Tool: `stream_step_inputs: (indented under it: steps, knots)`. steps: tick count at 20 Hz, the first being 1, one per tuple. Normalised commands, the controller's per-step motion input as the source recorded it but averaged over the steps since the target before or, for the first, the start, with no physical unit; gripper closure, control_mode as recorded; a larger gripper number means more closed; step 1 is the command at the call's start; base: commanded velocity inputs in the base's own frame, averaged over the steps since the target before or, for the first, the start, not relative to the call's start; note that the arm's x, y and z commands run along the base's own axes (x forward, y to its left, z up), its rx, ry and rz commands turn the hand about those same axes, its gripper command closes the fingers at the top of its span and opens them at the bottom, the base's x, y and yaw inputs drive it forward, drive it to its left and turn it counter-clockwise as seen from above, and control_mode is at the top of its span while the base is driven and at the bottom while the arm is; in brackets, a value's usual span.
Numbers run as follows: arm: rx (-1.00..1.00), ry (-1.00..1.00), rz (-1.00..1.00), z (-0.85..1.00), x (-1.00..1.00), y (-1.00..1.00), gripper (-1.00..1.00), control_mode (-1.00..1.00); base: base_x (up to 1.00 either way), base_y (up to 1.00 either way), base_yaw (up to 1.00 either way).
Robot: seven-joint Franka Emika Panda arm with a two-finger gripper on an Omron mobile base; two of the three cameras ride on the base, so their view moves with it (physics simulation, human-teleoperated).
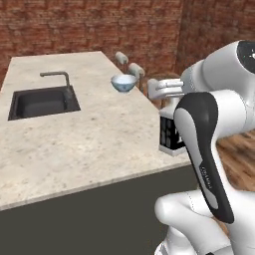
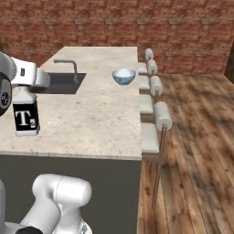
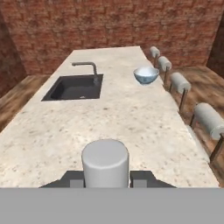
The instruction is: There is a bowl on the dining counter. Grab a lemon wedge from the fridge and place it in the bowl. Then get the liquor bottle and glass cup from the cabinet and place them next to the bowl.
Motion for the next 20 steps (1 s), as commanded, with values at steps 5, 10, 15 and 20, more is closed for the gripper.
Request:
stream_step_inputs:
  steps: [5, 10, 15, 20]
  knots:
    - [0.00, 0.00, 0.00, 0.00, 0.00, 0.00, 1.00, 1.00, 0.20, -1.00, -0.04]
    - [0.00, 0.00, 0.00, 0.00, 0.00, 0.00, 1.00, 1.00, 0.44, -1.00, 0.00]
    - [0.00, 0.00, 0.00, 0.00, 0.00, 0.00, 1.00, 1.00, 0.64, -1.00, 0.04]
    - [0.00, 0.00, 0.00, 0.00, 0.00, 0.00, 1.00, 1.00, 0.75, -1.00, 0.16]
